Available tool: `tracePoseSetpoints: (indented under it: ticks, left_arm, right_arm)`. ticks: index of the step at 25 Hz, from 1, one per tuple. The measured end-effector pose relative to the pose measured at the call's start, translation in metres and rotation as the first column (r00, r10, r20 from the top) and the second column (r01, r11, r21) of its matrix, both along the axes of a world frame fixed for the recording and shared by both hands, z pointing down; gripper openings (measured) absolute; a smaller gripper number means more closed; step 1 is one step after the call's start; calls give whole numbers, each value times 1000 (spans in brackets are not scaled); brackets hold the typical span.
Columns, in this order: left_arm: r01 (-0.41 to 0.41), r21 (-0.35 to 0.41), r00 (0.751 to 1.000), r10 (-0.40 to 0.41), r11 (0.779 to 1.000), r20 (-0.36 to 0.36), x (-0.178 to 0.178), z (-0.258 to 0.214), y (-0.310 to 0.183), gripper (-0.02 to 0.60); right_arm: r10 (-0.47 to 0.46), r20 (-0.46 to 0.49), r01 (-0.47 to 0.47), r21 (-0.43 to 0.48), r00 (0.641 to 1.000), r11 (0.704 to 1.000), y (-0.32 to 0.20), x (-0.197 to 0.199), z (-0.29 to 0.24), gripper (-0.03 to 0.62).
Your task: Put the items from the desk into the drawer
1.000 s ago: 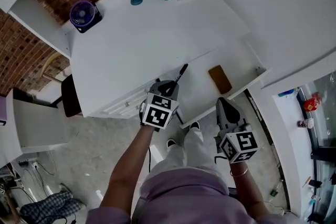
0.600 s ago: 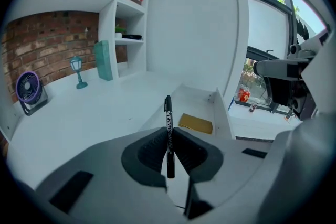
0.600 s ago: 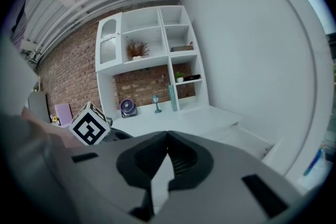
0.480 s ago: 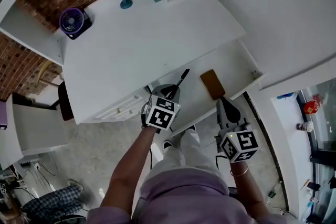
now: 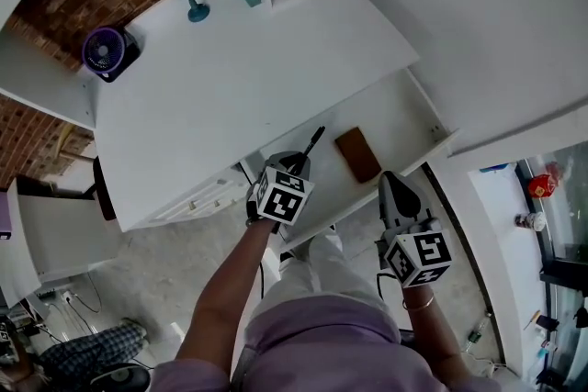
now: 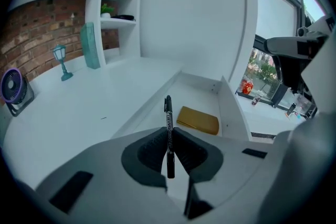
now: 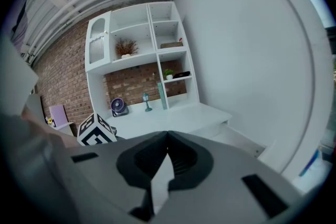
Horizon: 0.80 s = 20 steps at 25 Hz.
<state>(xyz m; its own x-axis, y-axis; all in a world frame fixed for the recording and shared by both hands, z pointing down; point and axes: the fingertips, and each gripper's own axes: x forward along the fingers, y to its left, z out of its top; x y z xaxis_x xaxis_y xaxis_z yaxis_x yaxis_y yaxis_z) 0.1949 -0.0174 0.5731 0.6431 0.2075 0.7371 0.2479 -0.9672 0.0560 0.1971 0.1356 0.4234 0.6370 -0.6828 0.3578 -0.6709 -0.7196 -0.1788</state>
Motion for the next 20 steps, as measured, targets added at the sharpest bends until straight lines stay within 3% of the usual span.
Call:
tracePoseSetpoints:
  ticks: [20]
  left_arm:
    - [-4,67,989,-5,998,145,37,78,8,37]
  right_arm:
    - [56,69,-55,-25,996,998,32,41,29,4]
